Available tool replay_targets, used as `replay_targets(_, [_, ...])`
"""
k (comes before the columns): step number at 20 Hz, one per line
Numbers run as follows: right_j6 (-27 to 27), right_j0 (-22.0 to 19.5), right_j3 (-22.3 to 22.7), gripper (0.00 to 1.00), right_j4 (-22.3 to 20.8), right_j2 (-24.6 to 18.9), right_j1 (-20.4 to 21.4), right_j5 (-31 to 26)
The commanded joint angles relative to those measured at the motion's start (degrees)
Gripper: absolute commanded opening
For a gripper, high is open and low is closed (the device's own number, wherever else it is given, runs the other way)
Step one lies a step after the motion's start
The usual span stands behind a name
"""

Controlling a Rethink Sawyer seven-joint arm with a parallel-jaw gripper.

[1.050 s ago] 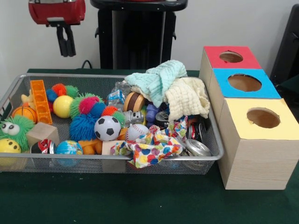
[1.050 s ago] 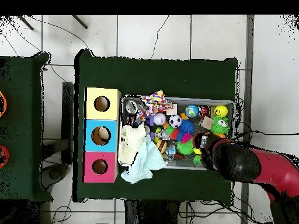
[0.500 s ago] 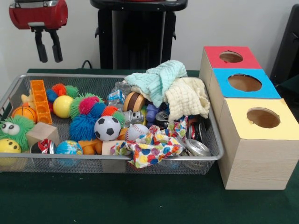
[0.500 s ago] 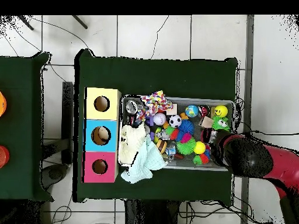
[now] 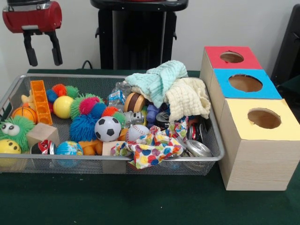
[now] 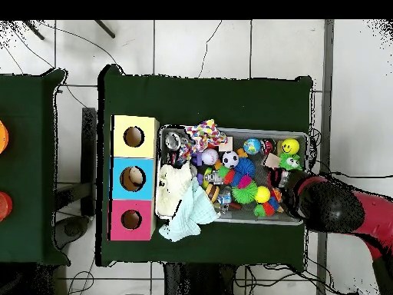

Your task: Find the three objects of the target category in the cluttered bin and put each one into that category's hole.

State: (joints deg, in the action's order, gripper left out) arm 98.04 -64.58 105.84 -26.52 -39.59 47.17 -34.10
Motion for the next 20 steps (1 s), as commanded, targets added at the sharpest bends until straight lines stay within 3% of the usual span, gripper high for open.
replay_targets(1, [-12.77,0.44,-1.96,1.0,-4.12,-3.41,-1.57,-4.29])
replay_targets(4, [-12.91,0.62,-2.44,1.0,-5.14,-3.37,-1.85,-4.23])
replay_targets(20, [-14.23,-0.41,-7.25,1.0,-10.17,-3.34,-12.69,-3.01])
